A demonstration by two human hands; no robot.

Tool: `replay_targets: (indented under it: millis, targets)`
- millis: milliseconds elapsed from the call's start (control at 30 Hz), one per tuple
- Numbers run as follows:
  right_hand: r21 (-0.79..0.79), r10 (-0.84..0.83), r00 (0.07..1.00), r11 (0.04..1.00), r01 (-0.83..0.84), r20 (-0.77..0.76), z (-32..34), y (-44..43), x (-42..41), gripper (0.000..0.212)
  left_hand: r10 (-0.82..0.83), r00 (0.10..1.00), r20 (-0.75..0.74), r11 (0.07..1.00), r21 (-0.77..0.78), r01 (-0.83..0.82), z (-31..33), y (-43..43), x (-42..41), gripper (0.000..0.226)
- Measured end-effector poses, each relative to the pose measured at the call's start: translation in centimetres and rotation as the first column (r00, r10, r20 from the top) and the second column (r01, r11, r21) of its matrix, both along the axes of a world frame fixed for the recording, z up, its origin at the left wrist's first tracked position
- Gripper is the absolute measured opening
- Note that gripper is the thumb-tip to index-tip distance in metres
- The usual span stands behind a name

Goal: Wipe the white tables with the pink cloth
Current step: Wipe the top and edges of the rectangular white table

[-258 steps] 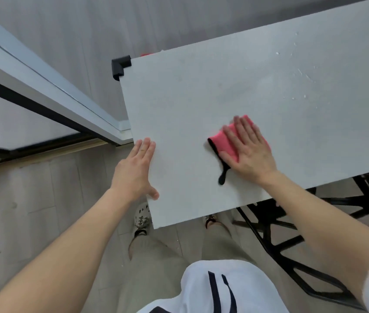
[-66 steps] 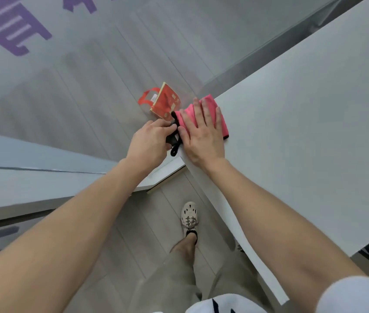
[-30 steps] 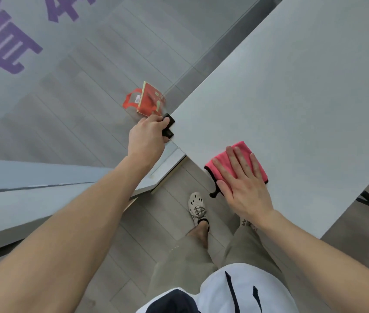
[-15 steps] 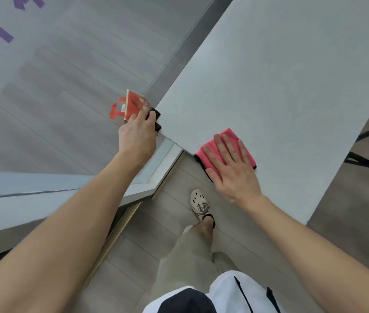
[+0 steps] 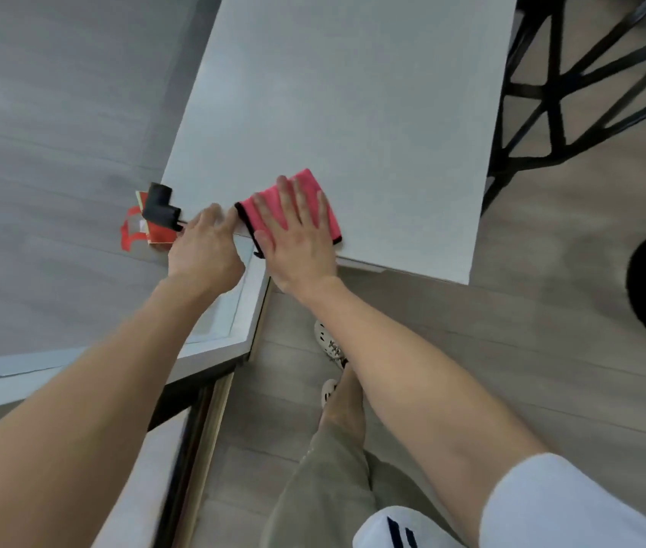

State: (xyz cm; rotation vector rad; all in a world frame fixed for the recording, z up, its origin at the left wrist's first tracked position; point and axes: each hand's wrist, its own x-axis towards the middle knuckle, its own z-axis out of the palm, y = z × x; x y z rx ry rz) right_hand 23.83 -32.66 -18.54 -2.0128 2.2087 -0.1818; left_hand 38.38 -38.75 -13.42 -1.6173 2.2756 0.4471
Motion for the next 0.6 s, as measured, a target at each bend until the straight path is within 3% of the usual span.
replay_targets:
  millis: [100, 233, 400, 467, 600]
  targets:
    - [-0.073, 0.046, 0.999, 0.996, -0.045, 0.012, -0.3, 5.1, -5.8, 0.059, 0.001, 0.999, 0.038, 0.999, 0.034, -0.002, 0.4, -0.2, -0.4, 0.065]
    - [0.008, -0.144, 0.987, 0.989, 0.145, -0.068, 0.1, 13.6, -15.6, 0.064, -0.024, 0.999, 0.028, 1.000, 0.017, 0.023, 0.5, 0.6, -0.2, 0.066]
    - [0.052, -0.418, 0.903, 0.904, 0.424, -0.098, 0.4, 8.3, -14.7, 0.069, -0.009, 0.994, 0.105, 1.000, 0.015, 0.008, 1.6, -0.4, -1.6, 0.062]
    - [0.059, -0.353, 0.933, 0.932, 0.357, -0.075, 0.6, 5.4, -11.6, 0.068, -0.018, 0.993, 0.114, 1.000, -0.001, 0.018, 2.0, -0.6, -3.3, 0.068]
    - [0.060, 0.048, 0.998, 0.997, -0.045, -0.050, 0.6, 8.2, -12.1, 0.064, -0.036, 0.999, 0.023, 0.999, 0.003, 0.036, 2.2, -0.6, -8.1, 0.089]
